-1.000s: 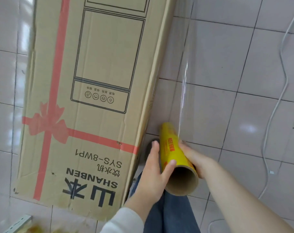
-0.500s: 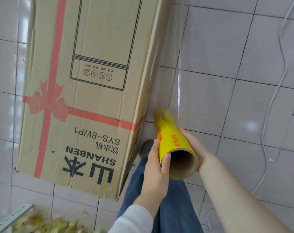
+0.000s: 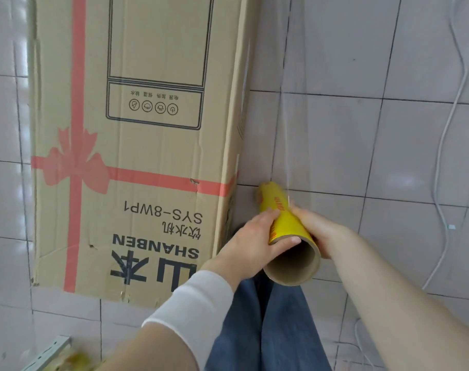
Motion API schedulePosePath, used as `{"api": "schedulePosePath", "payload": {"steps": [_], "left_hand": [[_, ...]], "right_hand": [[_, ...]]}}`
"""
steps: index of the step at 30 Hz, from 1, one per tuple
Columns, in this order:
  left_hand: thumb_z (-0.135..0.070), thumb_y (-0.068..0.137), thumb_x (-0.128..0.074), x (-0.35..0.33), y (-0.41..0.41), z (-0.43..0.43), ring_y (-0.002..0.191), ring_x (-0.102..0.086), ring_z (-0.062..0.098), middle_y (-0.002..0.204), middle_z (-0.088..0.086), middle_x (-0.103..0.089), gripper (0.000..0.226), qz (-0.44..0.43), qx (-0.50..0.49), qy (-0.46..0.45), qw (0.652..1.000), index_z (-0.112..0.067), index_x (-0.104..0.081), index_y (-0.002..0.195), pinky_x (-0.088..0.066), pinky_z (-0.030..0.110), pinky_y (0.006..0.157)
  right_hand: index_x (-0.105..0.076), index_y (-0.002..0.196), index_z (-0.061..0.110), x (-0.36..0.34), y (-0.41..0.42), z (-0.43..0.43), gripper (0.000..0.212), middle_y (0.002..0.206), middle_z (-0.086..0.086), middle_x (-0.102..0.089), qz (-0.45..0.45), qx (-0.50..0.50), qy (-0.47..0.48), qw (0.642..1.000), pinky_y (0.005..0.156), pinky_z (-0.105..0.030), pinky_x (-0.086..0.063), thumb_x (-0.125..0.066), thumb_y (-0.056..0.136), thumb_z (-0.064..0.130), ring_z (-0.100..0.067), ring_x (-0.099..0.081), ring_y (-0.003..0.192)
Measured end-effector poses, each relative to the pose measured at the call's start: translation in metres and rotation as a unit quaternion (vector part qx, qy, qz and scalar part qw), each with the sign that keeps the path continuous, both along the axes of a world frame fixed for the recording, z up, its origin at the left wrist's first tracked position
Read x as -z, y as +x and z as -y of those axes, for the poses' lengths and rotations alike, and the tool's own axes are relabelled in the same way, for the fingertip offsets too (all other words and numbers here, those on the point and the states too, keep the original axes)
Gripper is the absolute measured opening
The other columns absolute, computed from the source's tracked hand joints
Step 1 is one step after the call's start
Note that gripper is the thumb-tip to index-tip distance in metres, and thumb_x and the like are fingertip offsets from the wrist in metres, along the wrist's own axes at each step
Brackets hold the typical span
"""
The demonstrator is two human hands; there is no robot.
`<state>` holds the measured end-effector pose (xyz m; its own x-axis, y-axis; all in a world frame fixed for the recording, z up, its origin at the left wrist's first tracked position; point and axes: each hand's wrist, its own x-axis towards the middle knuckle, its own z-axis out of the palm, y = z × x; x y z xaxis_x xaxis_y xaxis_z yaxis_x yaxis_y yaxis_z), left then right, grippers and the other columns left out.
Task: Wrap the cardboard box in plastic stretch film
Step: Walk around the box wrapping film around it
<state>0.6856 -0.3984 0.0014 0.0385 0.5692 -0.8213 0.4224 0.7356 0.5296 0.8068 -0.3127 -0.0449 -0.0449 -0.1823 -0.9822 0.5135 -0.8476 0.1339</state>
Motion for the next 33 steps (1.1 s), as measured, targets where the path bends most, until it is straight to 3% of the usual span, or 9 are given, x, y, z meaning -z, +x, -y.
{"api": "schedulePosePath", "payload": {"steps": [5, 10, 13, 16, 18, 22, 28, 31, 33], "left_hand": [[-0.048, 0.089, -0.046, -0.004, 0.004, 0.041, 0.123, -0.046, 0.013, 0.138, -0.001, -0.047, 0.060, -0.010, -0.118, -0.001, 0.993, -0.025, -0.028, 0.142, -0.036, 0.028, 0.103], [-0.037, 0.093, -0.047, -0.014, 0.038, 0.084, 0.107, -0.048, 0.002, 0.115, -0.012, -0.052, 0.045, -0.018, -0.186, -0.038, 0.982, -0.023, -0.038, 0.135, -0.033, -0.001, 0.077], [-0.045, 0.091, -0.045, -0.013, 0.041, 0.095, 0.122, -0.046, 0.008, 0.122, -0.012, -0.051, 0.049, -0.001, -0.146, -0.053, 0.988, -0.025, -0.038, 0.136, -0.033, 0.011, 0.089], [-0.045, 0.088, -0.050, -0.008, 0.035, 0.082, 0.142, -0.016, 0.007, 0.150, -0.012, -0.022, 0.073, -0.006, -0.140, -0.020, 0.990, -0.022, -0.016, 0.148, -0.014, 0.017, 0.109], [-0.046, 0.087, -0.052, -0.004, 0.030, 0.068, 0.143, -0.018, 0.011, 0.154, -0.008, -0.018, 0.073, 0.002, -0.088, -0.004, 0.996, -0.025, -0.016, 0.147, -0.016, 0.022, 0.112], [-0.049, 0.087, -0.050, 0.002, 0.022, 0.060, 0.128, -0.041, 0.017, 0.144, -0.001, -0.040, 0.061, -0.019, -0.031, 0.007, 0.999, -0.028, -0.030, 0.141, -0.032, 0.029, 0.106], [-0.043, 0.092, -0.042, -0.015, 0.041, 0.096, 0.118, -0.047, 0.010, 0.126, -0.011, -0.048, 0.051, -0.036, -0.164, 0.024, 0.986, -0.027, -0.031, 0.139, -0.036, 0.022, 0.096], [-0.039, 0.093, -0.042, -0.016, 0.054, 0.118, 0.114, -0.046, 0.005, 0.120, -0.015, -0.047, 0.047, -0.023, -0.199, -0.017, 0.980, -0.027, -0.031, 0.137, -0.033, 0.017, 0.092], [-0.043, 0.093, -0.041, -0.015, 0.053, 0.128, 0.109, -0.047, 0.007, 0.116, -0.012, -0.049, 0.046, -0.026, -0.148, -0.048, 0.987, -0.024, -0.035, 0.134, -0.032, 0.016, 0.087]], "right_hand": [[-0.040, 0.143, 0.021, -0.013, 0.017, 0.035, 0.067, 0.106, -0.014, -0.064, 0.020, 0.123, -0.017, 0.992, 0.056, -0.031, -0.053, -0.054, 0.087, 0.055, -0.027, -0.063, 0.083], [-0.034, 0.143, 0.034, -0.010, 0.015, 0.059, 0.061, 0.117, -0.014, -0.062, 0.001, 0.058, 0.026, 0.998, 0.071, -0.036, -0.054, -0.056, 0.089, 0.051, -0.031, -0.063, 0.093], [-0.036, 0.143, 0.026, -0.006, 0.016, 0.061, 0.054, 0.110, -0.012, -0.061, -0.013, 0.011, 0.033, 0.999, 0.064, -0.031, -0.051, -0.048, 0.094, 0.047, -0.026, -0.062, 0.080], [-0.046, 0.138, 0.020, -0.001, 0.017, 0.061, 0.053, 0.103, -0.014, -0.064, -0.008, 0.011, 0.014, 1.000, 0.063, -0.031, -0.050, -0.047, 0.094, 0.051, -0.026, -0.062, 0.079], [-0.049, 0.136, 0.022, 0.001, 0.017, 0.063, 0.053, 0.101, -0.014, -0.065, -0.018, 0.012, 0.001, 1.000, 0.065, -0.032, -0.051, -0.048, 0.093, 0.053, -0.027, -0.063, 0.081], [-0.054, 0.129, 0.016, 0.004, 0.029, 0.067, 0.061, 0.109, -0.016, -0.066, -0.016, 0.057, -0.021, 0.998, 0.073, -0.037, -0.053, -0.046, 0.089, 0.061, -0.030, -0.064, 0.091], [-0.057, 0.130, 0.017, 0.011, 0.045, 0.101, 0.065, 0.101, -0.016, -0.068, -0.021, 0.184, -0.040, 0.982, 0.070, -0.036, -0.052, -0.053, 0.084, 0.063, -0.030, -0.064, 0.085], [-0.060, 0.126, 0.014, 0.017, 0.043, 0.113, 0.062, 0.088, -0.017, -0.068, -0.006, 0.170, -0.025, 0.985, 0.069, -0.034, -0.052, -0.058, 0.083, 0.059, -0.030, -0.064, 0.076], [-0.054, 0.132, 0.014, 0.018, 0.044, 0.121, 0.057, 0.089, -0.016, -0.065, 0.011, 0.129, -0.010, 0.992, 0.064, -0.031, -0.050, -0.056, 0.088, 0.051, -0.028, -0.062, 0.073]]}}
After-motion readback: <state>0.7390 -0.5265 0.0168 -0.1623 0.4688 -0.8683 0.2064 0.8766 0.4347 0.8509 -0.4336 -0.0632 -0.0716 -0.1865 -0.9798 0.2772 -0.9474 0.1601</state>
